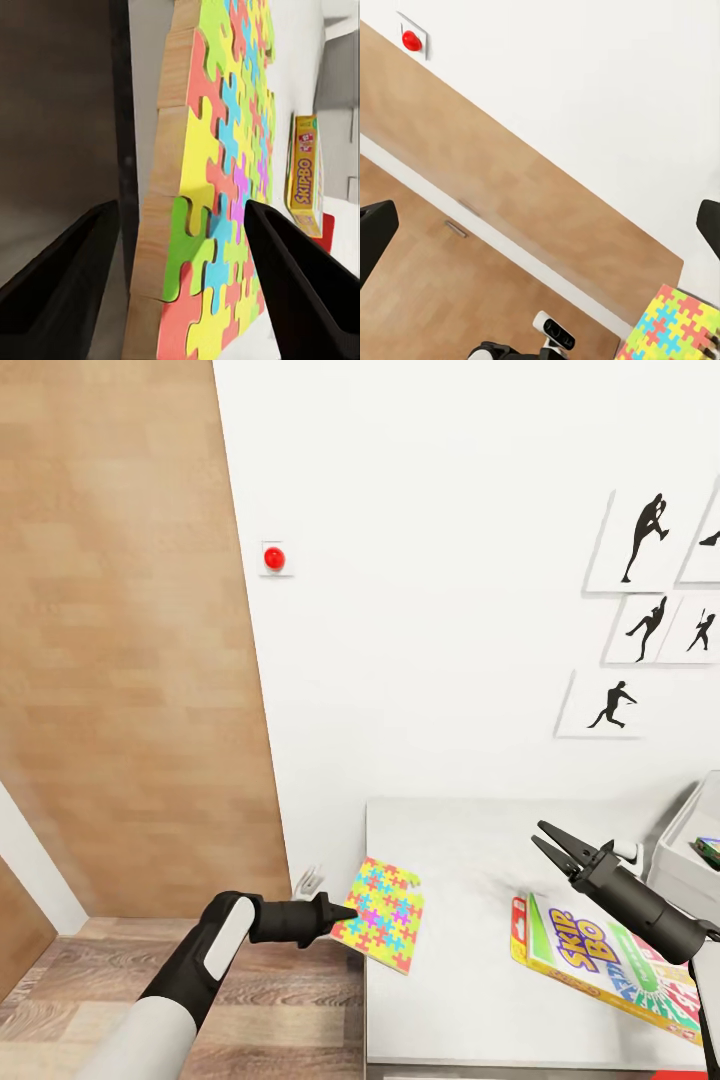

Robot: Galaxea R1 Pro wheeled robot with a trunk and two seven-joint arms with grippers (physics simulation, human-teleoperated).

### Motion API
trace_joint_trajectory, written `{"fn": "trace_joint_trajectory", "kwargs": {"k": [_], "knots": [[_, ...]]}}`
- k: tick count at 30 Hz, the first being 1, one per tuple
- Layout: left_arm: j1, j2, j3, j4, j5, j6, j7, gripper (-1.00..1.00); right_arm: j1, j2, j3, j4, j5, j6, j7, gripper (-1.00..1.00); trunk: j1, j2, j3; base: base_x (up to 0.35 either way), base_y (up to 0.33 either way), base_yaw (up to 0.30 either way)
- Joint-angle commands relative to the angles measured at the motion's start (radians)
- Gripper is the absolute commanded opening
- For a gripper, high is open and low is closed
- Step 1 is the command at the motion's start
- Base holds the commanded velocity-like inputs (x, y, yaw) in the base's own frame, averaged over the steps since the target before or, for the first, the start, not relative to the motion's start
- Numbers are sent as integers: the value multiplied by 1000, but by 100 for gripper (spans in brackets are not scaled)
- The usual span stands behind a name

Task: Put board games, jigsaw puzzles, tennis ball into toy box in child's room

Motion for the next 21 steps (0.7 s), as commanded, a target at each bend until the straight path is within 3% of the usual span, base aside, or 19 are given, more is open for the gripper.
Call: {"fn": "trace_joint_trajectory", "kwargs": {"k": [1,17,18,21], "knots": [[-1,0,1,0,-24,-2,-7,-100,-1,0,-1,0,2,4,4,100,0,-1,-1,0,0,0],[-1,12,8,-12,-14,13,-46,-100,-1,0,-2,1,2,4,3,100,-58,104,46,0,0,0],[-1,16,9,-12,-14,14,-58,-100,-1,0,-1,1,2,4,3,100,-61,111,49,0,0,0],[-2,62,14,-35,-12,23,-128,-100,-1,0,-1,1,2,4,3,100,-73,132,58,0,0,0]]}}
